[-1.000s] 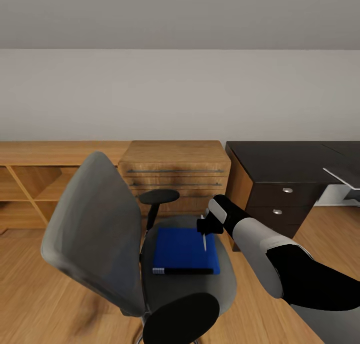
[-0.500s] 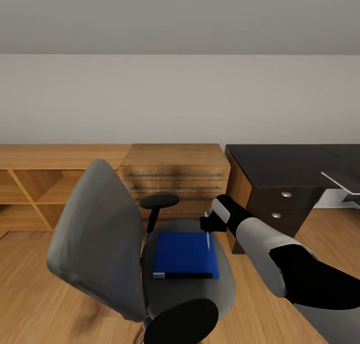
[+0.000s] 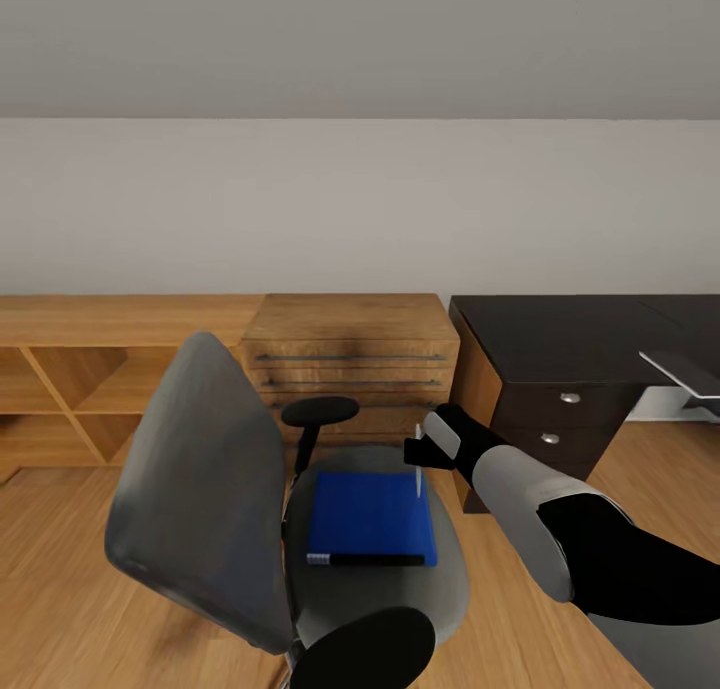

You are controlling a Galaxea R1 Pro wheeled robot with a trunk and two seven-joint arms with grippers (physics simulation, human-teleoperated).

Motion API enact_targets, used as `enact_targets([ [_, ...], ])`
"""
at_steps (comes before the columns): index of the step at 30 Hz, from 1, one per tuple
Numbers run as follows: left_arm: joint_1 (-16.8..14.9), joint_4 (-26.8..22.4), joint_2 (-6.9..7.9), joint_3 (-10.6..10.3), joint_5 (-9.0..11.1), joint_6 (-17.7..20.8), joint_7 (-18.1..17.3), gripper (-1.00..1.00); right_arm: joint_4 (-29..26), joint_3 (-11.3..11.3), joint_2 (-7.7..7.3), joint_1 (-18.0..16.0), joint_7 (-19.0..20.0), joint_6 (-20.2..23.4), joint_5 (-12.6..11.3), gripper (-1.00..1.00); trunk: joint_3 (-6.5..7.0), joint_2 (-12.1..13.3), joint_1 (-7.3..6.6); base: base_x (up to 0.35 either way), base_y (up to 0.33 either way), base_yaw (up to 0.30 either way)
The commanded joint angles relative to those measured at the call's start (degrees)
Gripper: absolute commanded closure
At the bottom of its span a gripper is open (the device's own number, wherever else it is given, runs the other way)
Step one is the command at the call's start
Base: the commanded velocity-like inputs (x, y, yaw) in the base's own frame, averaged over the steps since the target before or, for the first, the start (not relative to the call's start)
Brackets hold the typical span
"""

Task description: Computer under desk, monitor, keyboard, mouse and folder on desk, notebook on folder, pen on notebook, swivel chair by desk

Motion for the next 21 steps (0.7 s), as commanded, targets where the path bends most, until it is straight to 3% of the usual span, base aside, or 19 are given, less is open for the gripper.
enact_targets([
  [1, -0.03, 0.07, -0.01, 0.09, 0.49, -0.07, -0.41, -1.00, -0.05, 0.40, -0.01, -0.01, -0.49, 0.11, -0.69, 1.00, -0.04, -0.01, -0.01, 0.000, 0.000, 0.000],
  [21, -0.03, 0.82, 0.46, 0.04, 0.37, 0.05, -0.33, -1.00, 0.13, 0.60, 0.08, 0.03, -0.49, -0.16, -0.48, 1.00, -0.04, -0.01, -0.01, 0.000, 0.000, 0.000],
])
